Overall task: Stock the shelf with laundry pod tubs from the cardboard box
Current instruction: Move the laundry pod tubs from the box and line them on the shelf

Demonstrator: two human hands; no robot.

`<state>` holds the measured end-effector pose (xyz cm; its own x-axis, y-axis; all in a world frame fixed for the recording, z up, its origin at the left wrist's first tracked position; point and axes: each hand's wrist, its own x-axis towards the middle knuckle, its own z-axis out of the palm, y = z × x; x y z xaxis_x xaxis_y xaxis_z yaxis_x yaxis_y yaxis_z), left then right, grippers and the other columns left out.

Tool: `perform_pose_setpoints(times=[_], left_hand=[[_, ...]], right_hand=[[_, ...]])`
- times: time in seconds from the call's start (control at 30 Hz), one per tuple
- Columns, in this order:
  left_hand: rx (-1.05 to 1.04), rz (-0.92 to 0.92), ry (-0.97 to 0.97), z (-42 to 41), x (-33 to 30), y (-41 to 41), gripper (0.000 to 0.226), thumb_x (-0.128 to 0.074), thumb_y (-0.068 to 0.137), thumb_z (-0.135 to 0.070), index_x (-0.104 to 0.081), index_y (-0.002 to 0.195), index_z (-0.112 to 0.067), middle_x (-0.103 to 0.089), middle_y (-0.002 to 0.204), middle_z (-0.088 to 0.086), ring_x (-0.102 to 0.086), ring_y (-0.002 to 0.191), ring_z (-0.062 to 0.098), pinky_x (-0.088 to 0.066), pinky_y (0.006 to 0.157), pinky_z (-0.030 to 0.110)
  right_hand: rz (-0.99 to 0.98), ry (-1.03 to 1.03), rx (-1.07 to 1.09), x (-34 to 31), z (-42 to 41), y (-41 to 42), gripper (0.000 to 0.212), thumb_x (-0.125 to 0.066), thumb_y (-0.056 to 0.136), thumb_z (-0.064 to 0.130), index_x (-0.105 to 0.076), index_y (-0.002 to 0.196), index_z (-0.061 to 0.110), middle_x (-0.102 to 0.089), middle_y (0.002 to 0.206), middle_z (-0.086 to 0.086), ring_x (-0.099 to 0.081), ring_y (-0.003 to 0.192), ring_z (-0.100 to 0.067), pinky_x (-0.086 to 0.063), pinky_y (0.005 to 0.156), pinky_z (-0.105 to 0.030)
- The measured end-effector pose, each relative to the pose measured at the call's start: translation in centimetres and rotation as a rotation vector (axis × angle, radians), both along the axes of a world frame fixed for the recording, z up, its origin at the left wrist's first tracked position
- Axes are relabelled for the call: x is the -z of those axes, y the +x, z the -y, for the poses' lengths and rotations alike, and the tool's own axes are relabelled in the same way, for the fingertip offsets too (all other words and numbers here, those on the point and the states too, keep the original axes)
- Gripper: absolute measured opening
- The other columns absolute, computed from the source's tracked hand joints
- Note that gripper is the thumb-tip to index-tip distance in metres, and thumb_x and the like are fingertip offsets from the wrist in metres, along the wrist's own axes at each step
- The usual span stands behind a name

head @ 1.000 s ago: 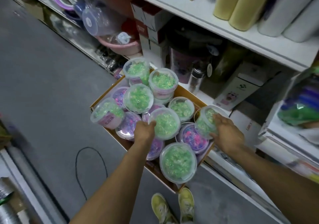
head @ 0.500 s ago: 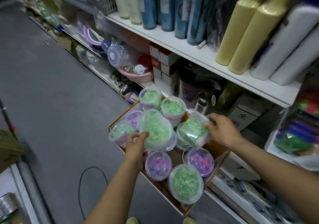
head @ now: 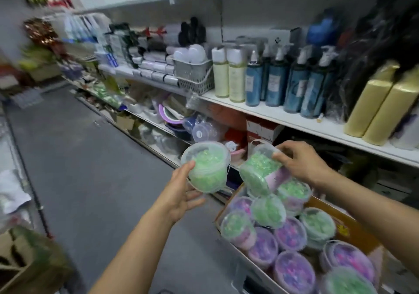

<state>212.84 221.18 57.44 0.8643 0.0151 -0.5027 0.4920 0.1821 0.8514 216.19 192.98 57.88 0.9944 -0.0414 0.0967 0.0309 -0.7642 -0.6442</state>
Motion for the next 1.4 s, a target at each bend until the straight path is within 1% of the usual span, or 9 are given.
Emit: perform_pose_setpoints(times=[0.1, 0.17, 0.27, 0.37, 0.63, 0.8, 0.9, 1.17, 1.4], left_hand=[[0.045, 0.078, -0.007, -3.7, -3.2, 1.0, 0.021, -0.055, 0.090, -0.049, -0.048, 0.102, -0.034, -0.059, 0.109, 0.017, -0.071, 0.081, 0.027, -0.058, 0.076, 0.041], [0.080, 0.132, -0.024, -5.4, -4.7, 2.0, 0.029, -0.055, 0.089, -0.049, -0.046, 0.110, -0.031, -0.059, 0.109, 0.019, -0.071, 0.084, 0.028, -0.058, 0.068, 0.037], [0.125, 0.181, -0.065, -6.6, -6.5, 3.9, 0.050, -0.058, 0.085, -0.052, -0.043, 0.126, -0.028, -0.058, 0.116, 0.023, -0.068, 0.097, 0.035, -0.056, 0.081, 0.041], [0.162, 0.218, -0.109, -6.5, -8.6, 6.4, 0.057, -0.060, 0.083, -0.052, -0.044, 0.130, -0.024, -0.056, 0.119, 0.027, -0.067, 0.099, 0.038, -0.058, 0.081, 0.042], [0.231, 0.377, -0.151, -3.1, -16.6, 14.6, 0.057, -0.059, 0.084, -0.051, -0.047, 0.128, -0.016, -0.057, 0.117, 0.026, -0.063, 0.104, 0.037, -0.054, 0.087, 0.044], [0.254, 0.498, -0.179, -0.9, -22.4, 18.3, 0.049, -0.062, 0.084, -0.049, -0.044, 0.120, -0.022, -0.055, 0.116, 0.028, -0.060, 0.105, 0.040, -0.055, 0.080, 0.042], [0.238, 0.555, -0.189, 0.2, -24.5, 19.9, 0.032, -0.062, 0.086, -0.046, -0.050, 0.105, -0.023, -0.053, 0.112, 0.025, -0.060, 0.104, 0.041, -0.055, 0.083, 0.046], [0.279, 0.517, -0.295, 3.2, -27.7, 23.6, 0.061, -0.066, 0.081, -0.052, -0.044, 0.127, -0.018, -0.057, 0.105, 0.025, -0.065, 0.092, 0.035, -0.057, 0.077, 0.043], [0.377, 0.570, -0.306, 6.3, -31.7, 27.3, 0.055, -0.068, 0.078, -0.056, -0.053, 0.117, -0.019, -0.056, 0.108, 0.024, -0.064, 0.093, 0.033, -0.058, 0.076, 0.042]], right_hand=[[0.057, 0.009, 0.028, -2.6, -3.3, -0.2, 0.018, -0.063, 0.087, 0.034, -0.067, 0.089, 0.016, -0.068, 0.088, 0.000, -0.064, 0.083, -0.017, -0.051, 0.078, -0.035], [0.105, 0.014, 0.052, -4.3, -4.7, -0.2, 0.017, -0.064, 0.086, 0.035, -0.067, 0.087, 0.019, -0.069, 0.086, 0.002, -0.064, 0.082, -0.016, -0.052, 0.077, -0.036], [0.167, -0.033, 0.079, -7.1, -5.7, 0.1, 0.017, -0.062, 0.085, 0.037, -0.065, 0.082, 0.021, -0.067, 0.081, 0.004, -0.062, 0.078, -0.016, -0.051, 0.074, -0.037], [0.211, -0.111, 0.096, -10.2, -5.7, 1.2, 0.016, -0.062, 0.086, 0.036, -0.065, 0.087, 0.020, -0.066, 0.086, 0.005, -0.061, 0.082, -0.016, -0.050, 0.076, -0.039], [0.432, -0.276, 0.191, -21.3, -3.9, 4.8, 0.021, -0.060, 0.087, 0.040, -0.064, 0.098, 0.022, -0.068, 0.096, 0.001, -0.062, 0.089, -0.021, -0.051, 0.080, -0.042], [0.600, -0.344, 0.266, -29.4, -2.3, 6.8, 0.027, -0.059, 0.090, 0.035, -0.062, 0.107, 0.014, -0.065, 0.105, -0.005, -0.058, 0.092, -0.023, -0.048, 0.082, -0.037], [0.647, -0.428, 0.358, -32.8, -1.3, 8.1, 0.027, -0.058, 0.090, 0.033, -0.061, 0.108, 0.015, -0.066, 0.109, -0.008, -0.060, 0.099, -0.029, -0.047, 0.083, -0.038], [0.636, -0.853, 0.540, -36.3, 1.4, 13.7, 0.032, -0.052, 0.092, 0.032, -0.057, 0.110, 0.006, -0.063, 0.103, -0.019, -0.059, 0.091, -0.037, -0.044, 0.071, -0.036], [0.635, -0.851, 0.580, -37.0, 1.5, 17.9, 0.052, -0.057, 0.086, 0.053, -0.051, 0.112, 0.009, -0.064, 0.097, -0.013, -0.059, 0.082, -0.032, -0.044, 0.066, -0.035]])
